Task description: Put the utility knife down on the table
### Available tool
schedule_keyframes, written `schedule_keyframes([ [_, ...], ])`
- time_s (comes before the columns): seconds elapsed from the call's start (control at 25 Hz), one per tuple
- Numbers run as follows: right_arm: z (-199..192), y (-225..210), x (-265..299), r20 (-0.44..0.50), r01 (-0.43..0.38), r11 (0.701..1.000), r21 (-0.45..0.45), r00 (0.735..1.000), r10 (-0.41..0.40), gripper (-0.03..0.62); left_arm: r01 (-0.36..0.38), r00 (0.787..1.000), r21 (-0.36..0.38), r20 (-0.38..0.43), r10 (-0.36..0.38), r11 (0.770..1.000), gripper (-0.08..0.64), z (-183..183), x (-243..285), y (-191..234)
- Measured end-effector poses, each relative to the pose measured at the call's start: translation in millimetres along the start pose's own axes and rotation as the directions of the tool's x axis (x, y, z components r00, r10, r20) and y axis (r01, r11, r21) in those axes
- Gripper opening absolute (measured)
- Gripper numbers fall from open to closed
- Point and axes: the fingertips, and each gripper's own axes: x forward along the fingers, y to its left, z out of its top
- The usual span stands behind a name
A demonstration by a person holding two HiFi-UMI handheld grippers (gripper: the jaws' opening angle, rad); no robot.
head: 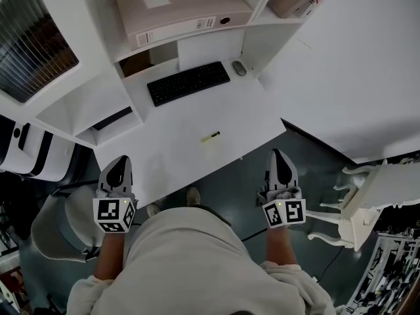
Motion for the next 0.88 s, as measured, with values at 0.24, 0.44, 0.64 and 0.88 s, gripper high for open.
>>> schedule_keyframes([
  [0.24, -0.2, -1.2, -5.7, 0.006, 0.027, 1.0, 0.008, 1.0, -0.027, 0.003, 0.001, 1.0, 0.003, 0.002, -0.001, 1.0, 0.009, 1.4, -0.5, -1.3],
  [0.44, 0.4, -1.4, -6.6, 0.012, 0.027, 1.0, 0.007, 1.0, -0.027, 0.003, 0.002, 1.0, 0.007, 0.007, -0.002, 1.0, 0.009, 3.0, -1.1, -3.6],
  [0.64, -1.1, -0.7, -7.7, 0.009, 0.028, 1.0, 0.005, 1.0, -0.028, 0.003, 0.0, 1.0, 0.008, 0.008, 0.0, 1.0, 0.009, 3.1, -3.4, -4.4],
  [0.88, 0.3, 0.6, -8.4, 0.008, 0.021, 1.0, -0.007, 1.0, -0.021, 0.003, -0.002, 1.0, 0.01, 0.008, 0.002, 1.0, 0.009, 2.6, -6.4, -6.6],
])
